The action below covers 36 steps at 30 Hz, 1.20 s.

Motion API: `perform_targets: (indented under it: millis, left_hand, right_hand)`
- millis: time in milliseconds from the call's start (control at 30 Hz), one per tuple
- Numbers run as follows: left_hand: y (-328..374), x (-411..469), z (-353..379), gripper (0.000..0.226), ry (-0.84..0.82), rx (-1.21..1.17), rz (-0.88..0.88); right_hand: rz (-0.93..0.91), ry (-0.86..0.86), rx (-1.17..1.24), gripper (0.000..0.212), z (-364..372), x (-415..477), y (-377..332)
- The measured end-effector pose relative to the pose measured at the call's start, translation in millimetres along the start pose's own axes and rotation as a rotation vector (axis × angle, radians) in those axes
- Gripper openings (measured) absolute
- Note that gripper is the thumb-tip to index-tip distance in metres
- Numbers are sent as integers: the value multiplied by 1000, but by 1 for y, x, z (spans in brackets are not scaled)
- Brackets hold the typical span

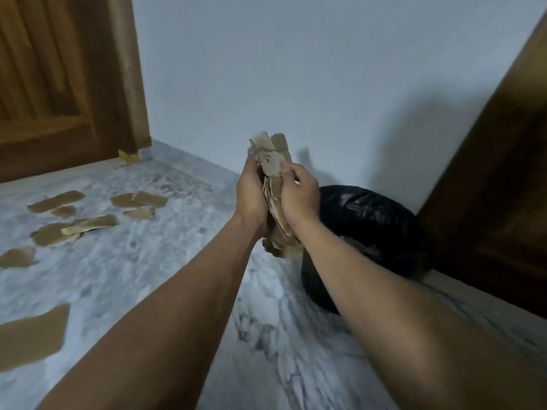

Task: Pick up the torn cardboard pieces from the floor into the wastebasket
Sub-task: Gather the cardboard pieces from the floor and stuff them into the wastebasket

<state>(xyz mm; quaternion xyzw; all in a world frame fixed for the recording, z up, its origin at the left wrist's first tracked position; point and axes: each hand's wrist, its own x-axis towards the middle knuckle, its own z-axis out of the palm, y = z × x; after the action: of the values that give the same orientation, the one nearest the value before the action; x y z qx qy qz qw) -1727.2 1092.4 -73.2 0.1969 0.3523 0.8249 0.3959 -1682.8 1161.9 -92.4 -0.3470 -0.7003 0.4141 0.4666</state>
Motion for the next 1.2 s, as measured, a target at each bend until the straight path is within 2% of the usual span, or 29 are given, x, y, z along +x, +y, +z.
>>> perform_targets:
  millis: [133, 300, 467, 567, 633, 733, 800, 833, 867, 900, 967, 1000, 1067, 1133, 1200]
  left_hand:
    - [-60, 31, 72, 57, -44, 50, -52]
    - [-116, 66, 122, 49, -99, 175, -145]
    - [-150, 91, 126, 36, 0, 350, -230]
    - [-157, 94, 112, 21, 24, 690, -156]
    - [-158, 94, 101, 20, 37, 839, -110]
    - [-154, 81, 87, 20, -2, 1071, 90]
    - [-157, 76, 68, 42, -2, 1350, 281]
    - [-160, 76, 58, 51, 4, 1437, 326]
    - [-163, 77, 48, 59, 28, 1467, 279]
    - [-166, 80, 41, 67, 51, 1424, 162]
    - [-172, 83, 32, 78, 87, 1187, -93]
    - [-175, 82, 30, 82, 102, 1082, -166]
    - [-174, 81, 29, 77, 127, 949, -179]
    - [-166, 82, 27, 51, 116, 895, -122]
    - [-156, 84, 16, 39, 111, 866, -98]
  right_hand:
    - [-27, 96, -53, 26, -86, 47, 26]
    - [-16, 146, -28, 23, -151, 93, 68]
    - [90, 145, -82, 26, -193, 108, 113]
    - [161, 112, -173, 25, -215, 104, 138]
    - [159, 118, -234, 25, -228, 101, 146]
    - [135, 145, -386, 24, -251, 103, 154]
    - [154, 171, -514, 27, -269, 101, 159]
    - [171, 181, -578, 31, -277, 99, 161]
    - [205, 176, -609, 38, -284, 96, 165]
    - [266, 151, -586, 46, -289, 93, 168]
    - [465, 60, -414, 59, -288, 87, 174]
    - [544, 28, -325, 62, -285, 85, 176]
    - [581, 28, -217, 66, -279, 85, 182]
    - [558, 33, -195, 69, -270, 89, 185]
    - [564, 0, -167, 68, -255, 94, 183]
